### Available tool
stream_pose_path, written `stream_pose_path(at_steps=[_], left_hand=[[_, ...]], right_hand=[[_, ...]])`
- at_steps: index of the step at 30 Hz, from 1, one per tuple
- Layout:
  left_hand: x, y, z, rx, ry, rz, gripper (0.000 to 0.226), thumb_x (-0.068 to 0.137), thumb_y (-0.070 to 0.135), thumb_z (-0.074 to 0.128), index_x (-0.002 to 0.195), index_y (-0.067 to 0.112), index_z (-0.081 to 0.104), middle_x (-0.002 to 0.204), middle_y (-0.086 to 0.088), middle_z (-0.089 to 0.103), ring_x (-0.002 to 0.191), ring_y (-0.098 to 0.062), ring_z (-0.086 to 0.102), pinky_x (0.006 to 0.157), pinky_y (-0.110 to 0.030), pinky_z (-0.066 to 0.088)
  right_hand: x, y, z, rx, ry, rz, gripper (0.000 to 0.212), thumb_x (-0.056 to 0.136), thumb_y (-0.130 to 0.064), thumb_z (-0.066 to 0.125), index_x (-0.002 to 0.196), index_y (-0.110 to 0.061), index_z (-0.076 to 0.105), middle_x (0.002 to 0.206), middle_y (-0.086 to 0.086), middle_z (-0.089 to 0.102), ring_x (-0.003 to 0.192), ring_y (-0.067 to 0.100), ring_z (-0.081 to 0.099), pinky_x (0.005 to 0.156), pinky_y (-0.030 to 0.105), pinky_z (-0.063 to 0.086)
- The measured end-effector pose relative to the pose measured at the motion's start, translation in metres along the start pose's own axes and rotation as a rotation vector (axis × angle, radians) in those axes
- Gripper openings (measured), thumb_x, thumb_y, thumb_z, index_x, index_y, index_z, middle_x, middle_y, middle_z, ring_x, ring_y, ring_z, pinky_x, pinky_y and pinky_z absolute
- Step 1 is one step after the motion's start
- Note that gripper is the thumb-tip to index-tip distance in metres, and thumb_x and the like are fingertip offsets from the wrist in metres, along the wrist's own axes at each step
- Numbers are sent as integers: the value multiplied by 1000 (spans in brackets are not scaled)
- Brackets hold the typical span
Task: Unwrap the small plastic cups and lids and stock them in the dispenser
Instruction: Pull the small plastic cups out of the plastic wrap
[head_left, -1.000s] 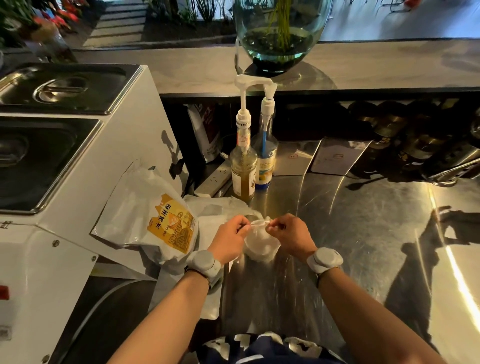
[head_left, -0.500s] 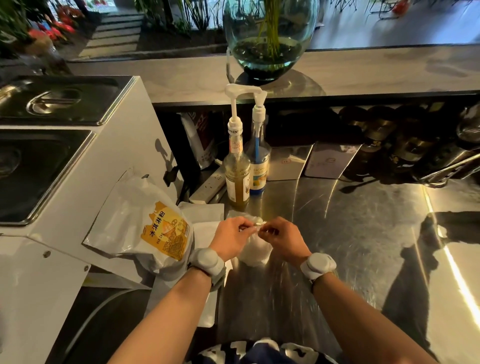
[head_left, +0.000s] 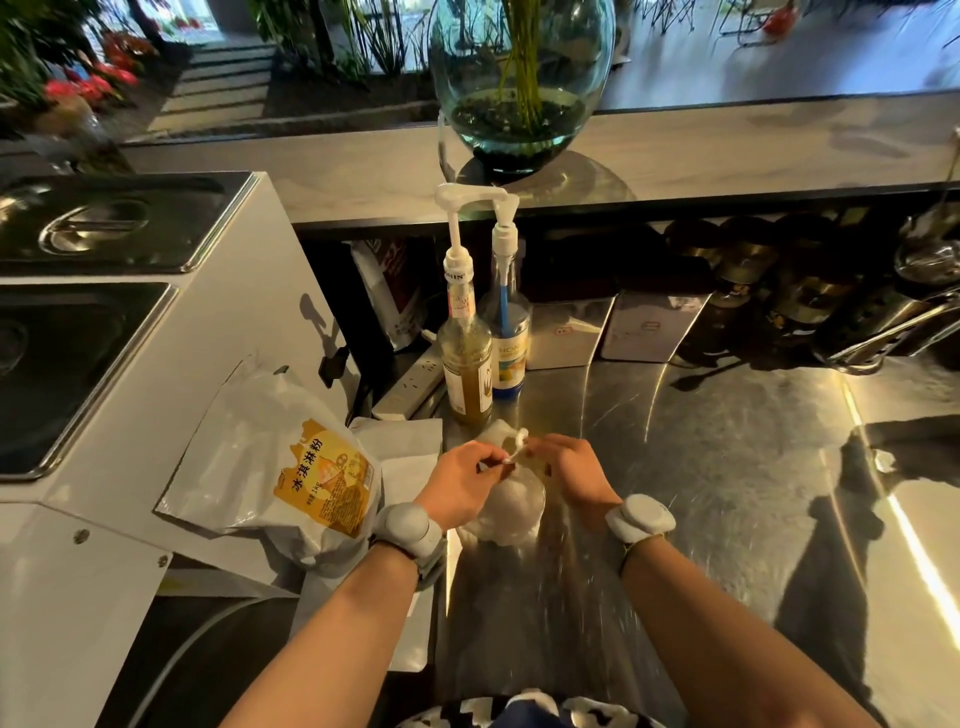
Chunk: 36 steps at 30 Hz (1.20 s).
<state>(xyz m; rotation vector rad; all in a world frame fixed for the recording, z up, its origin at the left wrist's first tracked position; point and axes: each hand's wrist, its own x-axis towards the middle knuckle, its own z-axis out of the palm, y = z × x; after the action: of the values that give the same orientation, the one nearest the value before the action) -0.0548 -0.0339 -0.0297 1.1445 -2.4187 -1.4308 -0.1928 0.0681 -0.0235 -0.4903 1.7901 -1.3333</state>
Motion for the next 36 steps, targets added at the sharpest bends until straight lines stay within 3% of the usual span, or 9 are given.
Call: stream_pose_path(at_steps=[4, 7, 10, 13, 18, 21, 24, 30, 36], left_hand=[[0, -2, 0, 51, -58, 4, 23, 101, 24, 58, 118, 16, 73, 114, 0, 66, 109, -18, 62, 101, -29, 48], [-1, -3, -1, 71, -79, 0, 23, 102, 23, 57, 115, 16, 75, 115, -5, 67, 110, -23, 63, 102, -31, 48], [1, -7, 0, 131, -78, -22, 25, 102, 21, 54, 114, 16, 75, 118, -6, 68, 112, -22, 62, 104, -31, 47], [1, -8, -2, 170, -76, -36, 25, 102, 18, 53, 116, 13, 73, 119, -6, 68, 115, -25, 63, 108, -39, 47], [-4, -7, -6, 258, -114, 61, 21, 97, 21, 64, 116, 16, 72, 119, -6, 66, 113, -22, 63, 107, -37, 49], [-5, -9, -7, 195, -130, -1, 27, 94, 28, 68, 120, 20, 69, 124, -2, 62, 118, -19, 59, 112, -36, 43], [4, -20, -3, 76, -137, -48, 19, 89, 35, 73, 107, 29, 72, 120, -2, 68, 113, -20, 64, 112, -44, 45], [2, 9, -2, 39, 12, 22, 48, 87, 50, 71, 125, 23, 61, 121, 2, 66, 111, -13, 62, 103, -32, 49], [11, 23, -7, 66, 152, -13, 29, 97, 27, 65, 119, 9, 70, 113, -3, 71, 107, -20, 66, 100, -29, 51]], right_hand=[[11, -19, 2, 141, -61, 177, 38, 94, -43, 60, 84, -9, 76, 72, 1, 67, 55, 9, 43, 52, 25, 32], [14, -32, 3, 263, -113, 151, 24, 94, -25, 65, 95, -3, 74, 91, 12, 74, 54, 11, 42, 52, 27, 28], [16, -51, -5, 325, -107, 80, 10, 92, -5, 65, 94, 4, 70, 81, 11, 73, 54, 12, 49, 48, 23, 36], [23, -65, -16, 219, -49, 7, 14, 86, -4, 74, 92, 8, 71, 83, 16, 73, 60, 15, 59, 51, 21, 47], [24, -89, -31, 23, -33, -137, 23, 80, -16, 81, 89, 4, 72, 81, 21, 71, 69, 25, 66, 70, 36, 59], [20, -106, -33, -361, 22, -217, 28, 82, -29, 80, 82, -3, 71, 70, 17, 71, 56, 21, 64, 57, 31, 57], [17, -119, -30, -571, 86, -282, 27, 87, -36, 75, 85, -12, 64, 64, 10, 64, 46, 12, 56, 43, 20, 44], [14, -123, -22, -422, 69, -128, 38, 94, -43, 64, 100, -5, 63, 72, 7, 63, 54, 13, 58, 48, 21, 45], [3, -124, -25, 164, -292, 36, 35, 92, -43, 63, 89, -8, 61, 75, 7, 62, 60, 14, 54, 61, 28, 40]])
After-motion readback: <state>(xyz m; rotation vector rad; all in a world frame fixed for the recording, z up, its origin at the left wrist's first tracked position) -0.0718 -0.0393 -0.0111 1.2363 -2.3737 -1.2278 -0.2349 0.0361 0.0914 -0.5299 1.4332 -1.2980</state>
